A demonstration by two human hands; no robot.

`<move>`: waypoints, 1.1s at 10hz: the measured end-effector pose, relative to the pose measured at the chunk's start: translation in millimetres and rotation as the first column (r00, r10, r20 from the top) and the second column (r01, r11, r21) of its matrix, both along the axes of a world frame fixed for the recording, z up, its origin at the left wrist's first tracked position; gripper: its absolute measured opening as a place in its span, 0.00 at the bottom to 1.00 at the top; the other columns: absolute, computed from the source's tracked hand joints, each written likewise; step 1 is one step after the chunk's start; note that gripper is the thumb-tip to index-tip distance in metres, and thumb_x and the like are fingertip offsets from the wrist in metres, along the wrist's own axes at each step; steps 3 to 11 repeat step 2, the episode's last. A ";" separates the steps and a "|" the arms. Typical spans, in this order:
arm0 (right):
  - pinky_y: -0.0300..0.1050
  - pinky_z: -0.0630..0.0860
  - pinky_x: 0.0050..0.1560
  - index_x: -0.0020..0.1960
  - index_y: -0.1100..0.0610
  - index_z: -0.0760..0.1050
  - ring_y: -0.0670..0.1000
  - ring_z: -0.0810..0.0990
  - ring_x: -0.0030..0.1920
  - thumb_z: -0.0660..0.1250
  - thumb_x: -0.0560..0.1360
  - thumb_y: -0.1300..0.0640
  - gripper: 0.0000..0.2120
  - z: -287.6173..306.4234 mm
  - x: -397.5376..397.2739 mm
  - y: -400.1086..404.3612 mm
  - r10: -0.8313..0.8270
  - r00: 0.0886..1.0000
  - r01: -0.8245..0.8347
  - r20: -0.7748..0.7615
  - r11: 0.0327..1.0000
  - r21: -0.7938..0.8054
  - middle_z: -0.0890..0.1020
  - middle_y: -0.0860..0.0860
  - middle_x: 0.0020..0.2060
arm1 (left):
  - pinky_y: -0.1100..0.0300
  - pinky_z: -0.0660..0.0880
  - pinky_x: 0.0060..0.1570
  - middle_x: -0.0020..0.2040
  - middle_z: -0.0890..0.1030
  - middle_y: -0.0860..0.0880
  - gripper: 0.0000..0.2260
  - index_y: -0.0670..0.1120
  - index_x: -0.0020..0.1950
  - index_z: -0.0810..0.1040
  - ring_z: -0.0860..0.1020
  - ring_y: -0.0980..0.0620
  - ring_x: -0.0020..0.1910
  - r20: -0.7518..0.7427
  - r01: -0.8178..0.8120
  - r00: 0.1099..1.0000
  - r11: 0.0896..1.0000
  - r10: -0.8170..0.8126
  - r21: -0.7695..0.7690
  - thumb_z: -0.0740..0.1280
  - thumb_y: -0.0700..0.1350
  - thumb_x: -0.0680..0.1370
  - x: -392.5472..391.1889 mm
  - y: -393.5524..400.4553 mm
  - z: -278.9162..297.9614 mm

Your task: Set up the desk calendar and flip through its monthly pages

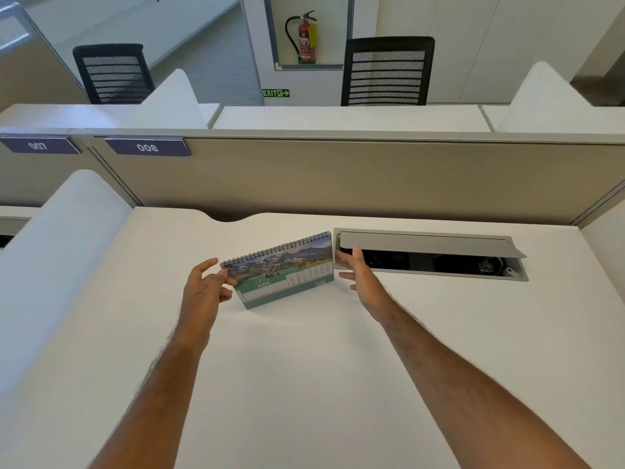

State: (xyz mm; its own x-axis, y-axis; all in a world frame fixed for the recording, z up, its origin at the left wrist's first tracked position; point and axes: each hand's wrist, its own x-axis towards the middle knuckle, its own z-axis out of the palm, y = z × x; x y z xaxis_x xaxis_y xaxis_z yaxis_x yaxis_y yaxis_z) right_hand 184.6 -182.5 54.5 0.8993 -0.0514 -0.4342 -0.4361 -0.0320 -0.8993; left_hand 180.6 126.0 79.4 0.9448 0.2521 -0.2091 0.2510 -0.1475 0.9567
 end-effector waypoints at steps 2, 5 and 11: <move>0.52 0.59 0.70 0.78 0.50 0.65 0.54 0.67 0.75 0.42 0.82 0.34 0.33 -23.8 -28.0 -15.2 0.009 0.998 -0.013 -0.066 0.997 -0.072 0.70 0.50 0.74 | 0.45 0.78 0.54 0.55 0.83 0.45 0.15 0.52 0.69 0.69 0.80 0.43 0.49 -0.032 -0.093 0.995 0.992 0.096 0.090 0.68 0.45 0.84 -35.4 -13.6 -30.4; 0.52 0.59 0.70 0.78 0.50 0.65 0.54 0.67 0.75 0.42 0.82 0.34 0.33 -23.8 -28.0 -15.2 0.009 0.998 -0.013 -0.066 0.997 -0.072 0.70 0.50 0.74 | 0.45 0.78 0.54 0.55 0.83 0.45 0.15 0.52 0.69 0.69 0.80 0.43 0.49 -0.032 -0.093 0.995 0.992 0.096 0.090 0.68 0.45 0.84 -35.4 -13.6 -30.4; 0.52 0.59 0.70 0.78 0.50 0.65 0.54 0.67 0.75 0.42 0.82 0.34 0.33 -23.8 -28.0 -15.2 0.009 0.998 -0.013 -0.066 0.997 -0.072 0.70 0.50 0.74 | 0.45 0.78 0.54 0.55 0.83 0.45 0.15 0.52 0.69 0.69 0.80 0.43 0.49 -0.032 -0.093 0.995 0.992 0.096 0.090 0.68 0.45 0.84 -35.4 -13.6 -30.4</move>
